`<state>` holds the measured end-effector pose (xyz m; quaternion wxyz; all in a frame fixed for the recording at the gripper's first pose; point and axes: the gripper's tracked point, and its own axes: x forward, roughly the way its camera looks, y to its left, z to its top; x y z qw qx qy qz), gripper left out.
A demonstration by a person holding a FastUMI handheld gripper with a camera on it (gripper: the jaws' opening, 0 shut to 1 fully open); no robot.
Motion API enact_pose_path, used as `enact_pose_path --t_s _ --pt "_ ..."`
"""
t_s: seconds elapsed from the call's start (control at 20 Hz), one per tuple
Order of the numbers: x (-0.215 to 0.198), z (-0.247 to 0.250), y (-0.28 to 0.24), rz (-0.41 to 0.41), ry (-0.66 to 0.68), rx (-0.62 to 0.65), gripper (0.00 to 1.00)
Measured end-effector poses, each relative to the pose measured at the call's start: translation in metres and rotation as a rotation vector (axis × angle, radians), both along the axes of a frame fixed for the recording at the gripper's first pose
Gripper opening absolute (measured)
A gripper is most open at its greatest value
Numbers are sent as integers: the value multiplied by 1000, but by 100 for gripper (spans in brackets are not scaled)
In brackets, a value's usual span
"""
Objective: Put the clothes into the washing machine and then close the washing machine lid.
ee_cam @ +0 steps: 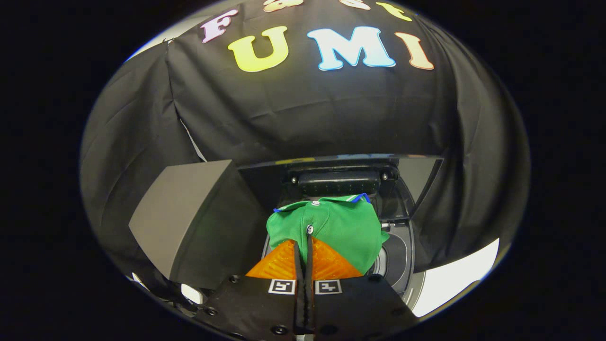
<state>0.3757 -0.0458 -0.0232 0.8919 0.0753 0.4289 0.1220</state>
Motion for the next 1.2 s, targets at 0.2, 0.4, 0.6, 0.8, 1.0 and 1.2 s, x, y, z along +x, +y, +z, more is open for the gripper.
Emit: enact_pose_path --t_s 0.2,0.4,0.6,0.8,1.0,1.2 --pt "-1 -39 -3 4 59 -45 1" --pt "2 -84 -7 -20 130 -86 1" --pt "2 -113 -7 -21 165 -127 1" --pt "5 -131 -7 -39 191 -146 1" --pt "12 -150 -9 -37 207 -174 1" --pt "13 -162 -9 -56 225 -188 1"
